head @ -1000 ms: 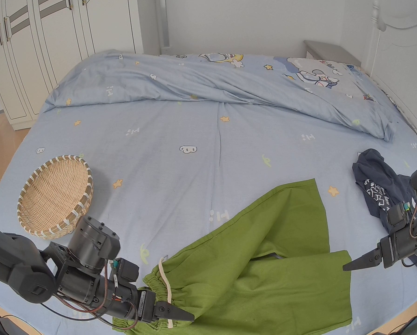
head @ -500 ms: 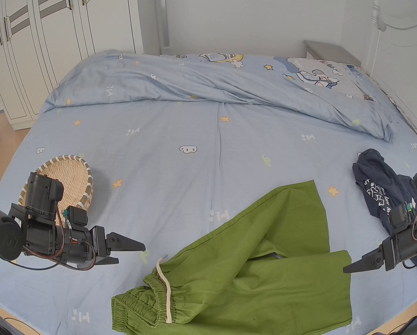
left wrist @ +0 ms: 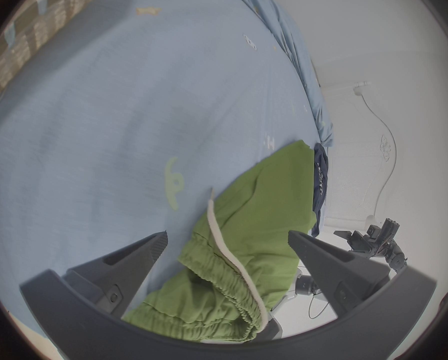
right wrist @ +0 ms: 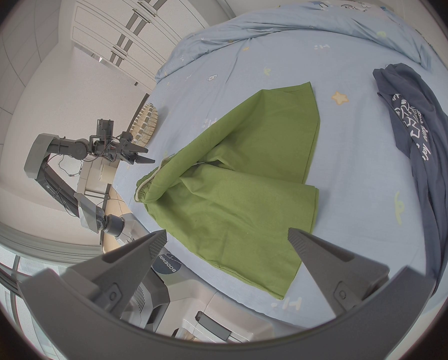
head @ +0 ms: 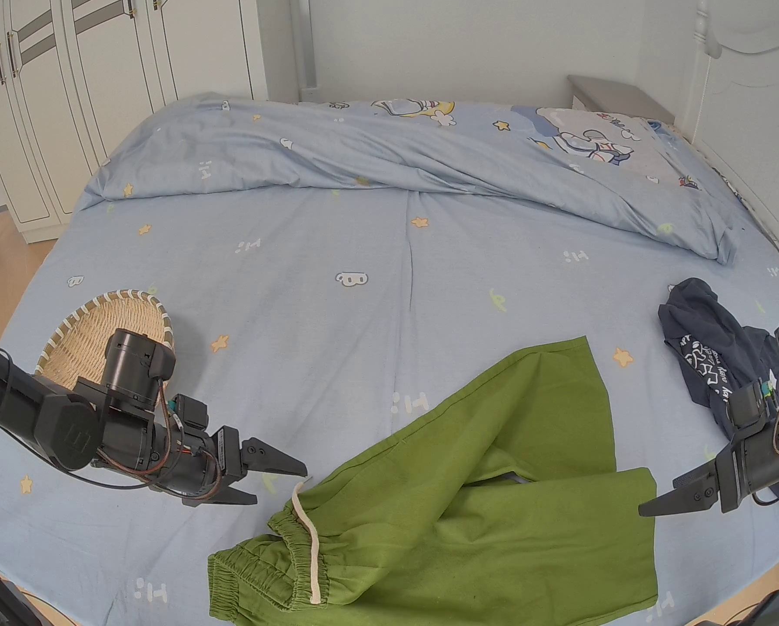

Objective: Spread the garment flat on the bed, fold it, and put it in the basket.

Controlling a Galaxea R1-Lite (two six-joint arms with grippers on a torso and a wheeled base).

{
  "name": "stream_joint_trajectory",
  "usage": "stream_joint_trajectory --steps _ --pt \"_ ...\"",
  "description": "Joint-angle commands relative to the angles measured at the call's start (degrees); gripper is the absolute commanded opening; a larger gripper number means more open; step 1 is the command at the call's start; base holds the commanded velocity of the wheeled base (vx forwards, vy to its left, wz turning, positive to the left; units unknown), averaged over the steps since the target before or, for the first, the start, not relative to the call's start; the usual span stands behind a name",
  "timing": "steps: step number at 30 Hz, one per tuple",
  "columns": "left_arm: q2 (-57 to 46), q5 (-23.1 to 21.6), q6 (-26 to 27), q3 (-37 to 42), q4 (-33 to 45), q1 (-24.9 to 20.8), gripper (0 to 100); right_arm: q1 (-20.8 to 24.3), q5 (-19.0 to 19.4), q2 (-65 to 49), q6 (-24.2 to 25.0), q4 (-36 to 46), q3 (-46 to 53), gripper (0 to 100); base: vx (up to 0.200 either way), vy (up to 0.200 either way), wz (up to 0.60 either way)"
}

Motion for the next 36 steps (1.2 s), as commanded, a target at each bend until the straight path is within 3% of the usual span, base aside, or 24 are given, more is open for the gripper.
stream_joint_trajectory --steps 1,18,36 --pt "1.09 -0.07 -0.67 0.15 -0.01 -2.90 100 -0.11 0.03 -0.05 -0.04 -0.05 0.07 100 0.000 0.000 0.00" --pt "2.23 -0.07 -2.78 1.12 -0.01 -8.61 100 -0.20 -0.14 -0.14 0.05 -0.05 0.07 100 0.000 0.000 0.00" --pt "-3.22 -0.07 -5.15 0.59 -2.29 -8.17 100 0.24 -0.23 0.13 -0.04 -0.05 0.25 100 0.000 0.000 0.00"
